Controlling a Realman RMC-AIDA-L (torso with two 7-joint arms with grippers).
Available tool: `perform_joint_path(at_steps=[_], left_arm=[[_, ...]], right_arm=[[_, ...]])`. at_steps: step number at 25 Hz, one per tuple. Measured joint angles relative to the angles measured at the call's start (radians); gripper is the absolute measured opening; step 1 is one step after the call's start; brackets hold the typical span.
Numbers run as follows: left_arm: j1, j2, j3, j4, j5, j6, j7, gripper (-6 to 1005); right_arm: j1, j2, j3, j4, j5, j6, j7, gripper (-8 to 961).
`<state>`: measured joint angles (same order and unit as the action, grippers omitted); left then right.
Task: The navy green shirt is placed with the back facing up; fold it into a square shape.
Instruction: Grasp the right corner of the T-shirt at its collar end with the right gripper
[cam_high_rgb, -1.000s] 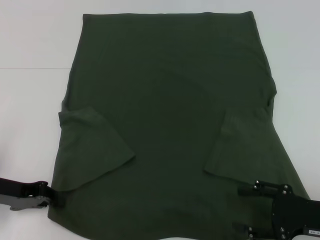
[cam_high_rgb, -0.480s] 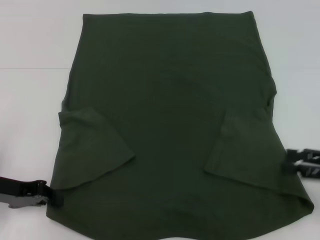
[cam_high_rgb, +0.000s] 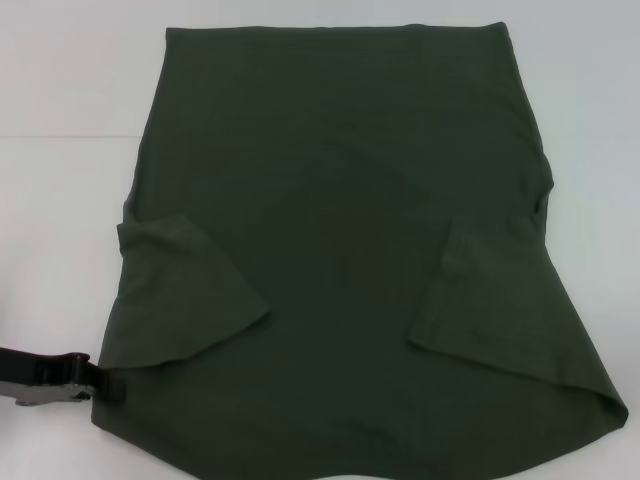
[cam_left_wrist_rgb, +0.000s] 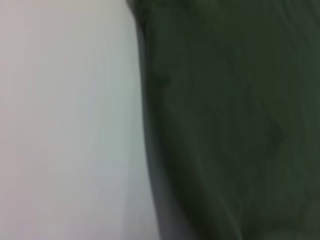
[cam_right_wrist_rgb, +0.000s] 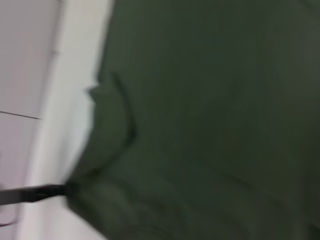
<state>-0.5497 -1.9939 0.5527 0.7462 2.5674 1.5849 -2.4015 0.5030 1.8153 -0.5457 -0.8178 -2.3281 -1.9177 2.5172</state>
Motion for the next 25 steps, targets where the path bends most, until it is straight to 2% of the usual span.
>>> perform_joint_path(at_steps=[8, 11, 19, 25], left_arm=[[0.001, 0.011, 0.0, 0.001, -0.01, 0.006, 0.008, 40], [0.0, 0.011, -0.001, -0.001, -0.01, 0.006, 0.008, 40], [0.0, 0.007, 0.0, 0.0, -0.012, 0.001, 0.011, 40], [0.001, 0.006, 0.0, -0.004, -0.012, -0.006, 0.015, 39]], right_arm=[[0.02, 0.006, -0.006, -0.004, -0.179, 0.058, 0.03, 802], [0.025, 0.018, -0.016, -0.002, -0.212, 0.09, 0.026, 802], [0.042, 0.065, -0.081, 0.003, -0.222, 0.165, 0.017, 802], [0.057, 0.087, -0.113, 0.012, -0.27, 0.223, 0.02, 802]])
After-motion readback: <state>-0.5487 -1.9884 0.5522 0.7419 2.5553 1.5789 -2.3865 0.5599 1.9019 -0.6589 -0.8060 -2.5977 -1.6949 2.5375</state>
